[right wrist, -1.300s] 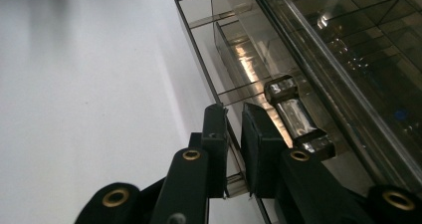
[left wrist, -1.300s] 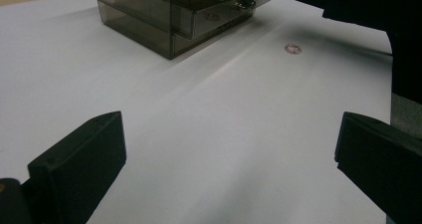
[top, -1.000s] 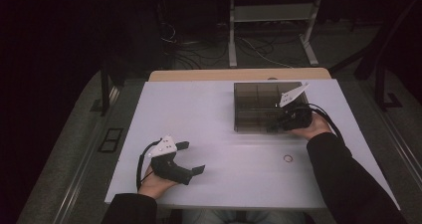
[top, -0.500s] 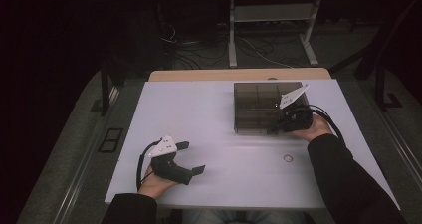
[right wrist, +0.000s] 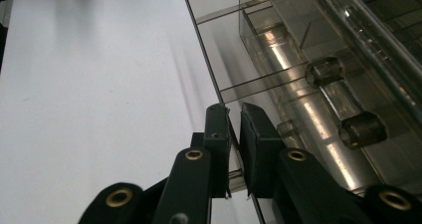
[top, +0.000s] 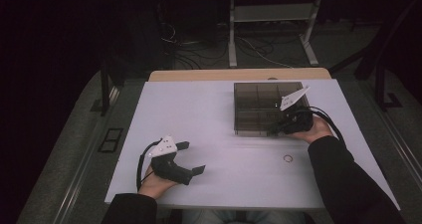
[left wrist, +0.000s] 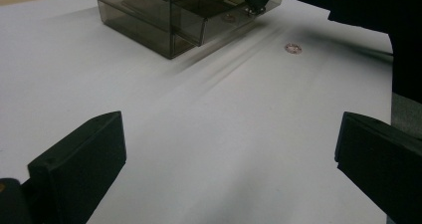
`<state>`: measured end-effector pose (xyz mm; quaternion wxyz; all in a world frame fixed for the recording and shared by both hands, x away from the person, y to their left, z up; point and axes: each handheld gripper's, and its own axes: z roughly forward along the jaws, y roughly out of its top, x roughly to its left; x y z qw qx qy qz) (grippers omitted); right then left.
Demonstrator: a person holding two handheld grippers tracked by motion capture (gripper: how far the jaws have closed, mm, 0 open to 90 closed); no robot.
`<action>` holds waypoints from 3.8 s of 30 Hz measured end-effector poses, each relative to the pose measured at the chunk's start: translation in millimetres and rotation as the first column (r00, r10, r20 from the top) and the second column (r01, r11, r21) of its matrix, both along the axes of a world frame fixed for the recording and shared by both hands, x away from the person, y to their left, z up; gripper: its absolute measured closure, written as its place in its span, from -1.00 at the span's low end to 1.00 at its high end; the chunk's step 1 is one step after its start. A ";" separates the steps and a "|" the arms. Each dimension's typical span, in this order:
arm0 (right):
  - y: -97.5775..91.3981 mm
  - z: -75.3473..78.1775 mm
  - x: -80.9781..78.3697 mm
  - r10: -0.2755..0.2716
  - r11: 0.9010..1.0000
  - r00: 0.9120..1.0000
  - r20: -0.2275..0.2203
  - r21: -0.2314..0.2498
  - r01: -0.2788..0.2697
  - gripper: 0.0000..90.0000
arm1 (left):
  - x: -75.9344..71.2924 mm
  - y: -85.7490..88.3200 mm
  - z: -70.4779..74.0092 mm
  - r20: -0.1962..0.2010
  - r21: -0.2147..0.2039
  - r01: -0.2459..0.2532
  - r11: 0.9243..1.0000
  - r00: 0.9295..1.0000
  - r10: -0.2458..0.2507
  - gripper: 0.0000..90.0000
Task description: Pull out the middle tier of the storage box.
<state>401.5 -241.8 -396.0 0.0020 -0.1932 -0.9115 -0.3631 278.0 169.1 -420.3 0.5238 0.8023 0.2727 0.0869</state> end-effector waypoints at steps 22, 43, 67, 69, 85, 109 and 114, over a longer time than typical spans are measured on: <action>-3.8 -1.9 -7.0 0.011 1.000 1.000 0.012 0.010 -0.011 0.80 | -0.1 0.0 0.0 -0.001 0.000 0.000 1.000 1.000 0.000 -1.00; -4.2 -3.6 -14.7 0.008 1.000 1.000 -0.020 0.028 -0.007 0.81 | -0.3 0.6 1.0 0.002 -0.005 0.004 1.000 1.000 -0.004 -1.00; -10.1 -5.5 -24.3 -0.002 0.999 0.999 -0.040 0.047 0.004 0.80 | -0.3 0.7 2.0 0.010 -0.002 0.011 1.000 1.000 -0.011 -1.00; -10.7 -5.5 -24.8 -0.003 0.999 0.999 -0.043 0.048 0.005 0.80 | -0.5 0.6 2.0 0.010 -0.003 0.011 1.000 1.000 -0.011 -1.00; -11.0 -6.4 -28.6 0.001 0.998 0.998 -0.058 0.058 0.002 0.82 | -0.5 0.8 2.2 0.011 -0.001 0.013 1.000 1.000 -0.013 -1.00; -9.0 -1.5 -34.6 -0.017 0.999 0.999 -0.047 0.049 0.019 0.52 | -0.3 0.9 2.0 0.011 -0.001 0.013 1.000 1.000 -0.013 -1.00; -12.2 8.7 -43.9 -0.074 0.995 0.997 -0.004 0.069 0.074 0.30 | -0.4 1.0 2.1 0.011 -0.002 0.013 1.000 1.000 -0.013 -1.00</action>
